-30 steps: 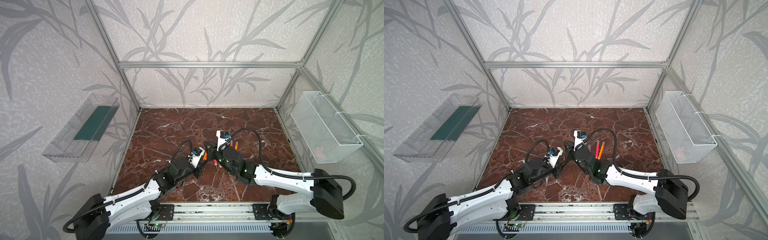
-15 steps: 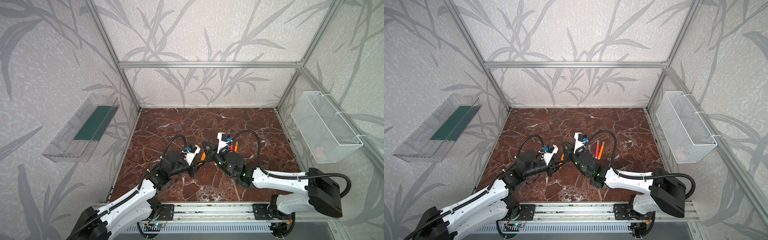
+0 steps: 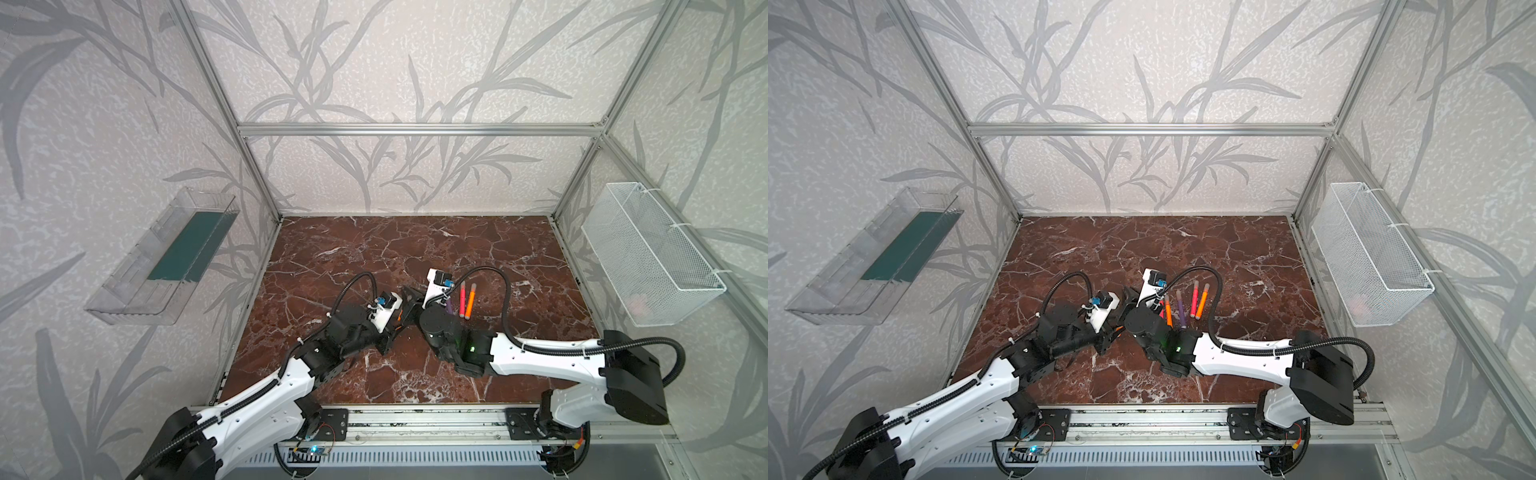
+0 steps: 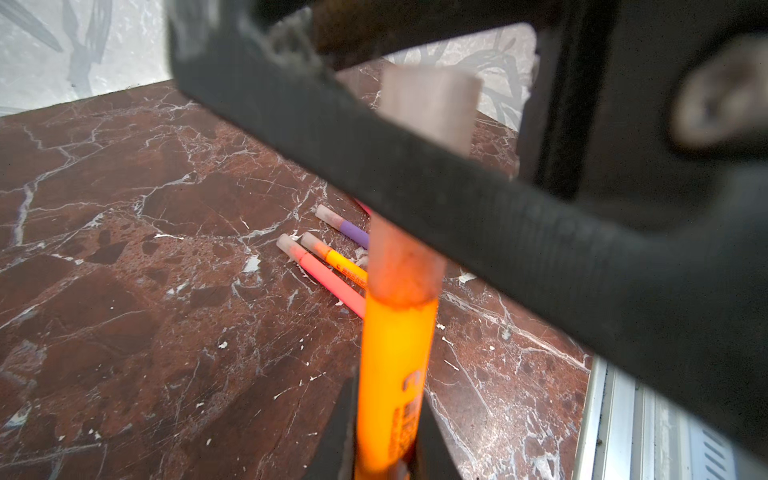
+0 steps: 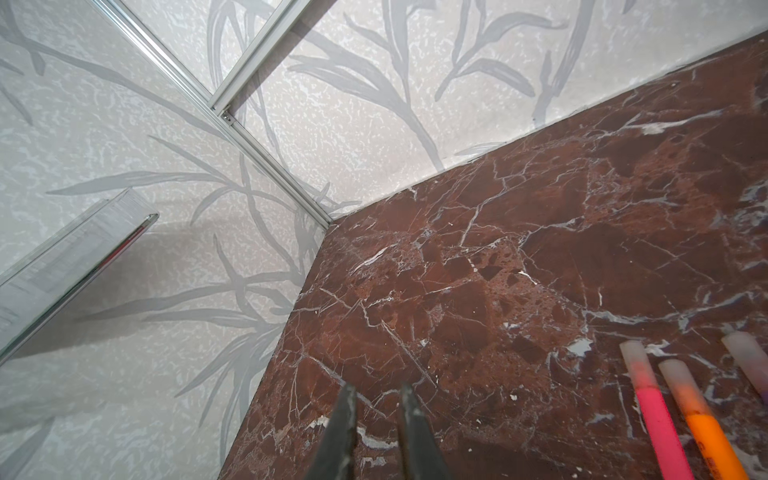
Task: Insert the pens into the pen caps
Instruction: 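Press the pale cap down onto the orange marker while the left gripper holds it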
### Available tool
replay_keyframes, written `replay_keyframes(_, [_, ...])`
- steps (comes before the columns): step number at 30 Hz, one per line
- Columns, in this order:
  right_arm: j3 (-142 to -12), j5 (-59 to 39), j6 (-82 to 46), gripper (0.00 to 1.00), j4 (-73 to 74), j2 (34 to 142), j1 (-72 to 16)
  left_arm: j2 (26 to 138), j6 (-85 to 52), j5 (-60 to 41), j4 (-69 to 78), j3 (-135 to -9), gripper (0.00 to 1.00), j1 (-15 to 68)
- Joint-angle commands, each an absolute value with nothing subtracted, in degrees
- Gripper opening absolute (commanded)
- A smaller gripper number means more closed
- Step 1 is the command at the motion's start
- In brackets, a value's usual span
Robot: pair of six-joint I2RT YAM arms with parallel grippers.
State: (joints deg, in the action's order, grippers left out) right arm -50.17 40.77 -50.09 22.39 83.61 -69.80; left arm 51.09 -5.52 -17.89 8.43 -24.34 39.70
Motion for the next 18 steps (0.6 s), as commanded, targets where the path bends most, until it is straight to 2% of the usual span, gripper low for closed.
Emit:
replay_keyframes(1, [-43.28,32.68,-48.6,0.0,17.88,83.7,-77.26,49.79,-13.07,-0.84,27.91,-29.03,0.0,35.14])
replay_keyframes(3, [-34.87,25.6,-35.16,0.0,43.56,84.09,-77.92,50.28,-14.95,-3.21,26.73,-29.7,0.0,34.43])
replay_keyframes(4, [-31.47,24.69,-32.44,0.0,52.5,84.9,-78.18,50.2,-15.36,-4.74,26.74,-29.78,0.0,34.11])
replay_keyframes(6, [-27.9,22.22,-29.24,0.0,62.69,85.93,-78.14,49.72,-15.92,-7.89,26.72,-29.79,0.0,33.62])
replay_keyframes(8, [-26.75,21.1,-27.78,0.0,65.82,86.42,-78.21,48.93,-16.45,-10.07,26.51,-29.79,0.0,33.45])
replay_keyframes(10, [-28.21,23.54,-29.26,0.0,60.03,85.94,-78.23,48.3,-16.56,-10.06,26.02,-29.88,0.0,33.45])
replay_keyframes(13, [-39.67,34.39,-48.45,0.0,17.21,81.72,-78.56,48.23,-15.9,-6.67,25.17,-29.79,0.0,33.44])
replay_keyframes(14, [-43.36,35.31,-50.76,0.0,9.84,81.93,-78.87,48.47,-15.54,-5.66,25.04,-29.88,0.0,33.48])
replay_keyframes(18, [-44.88,33.82,-51.6,0.0,10.5,83.14,-79.75,49.61,-15.04,-4.83,26.28,-29.67,0.0,33.54])
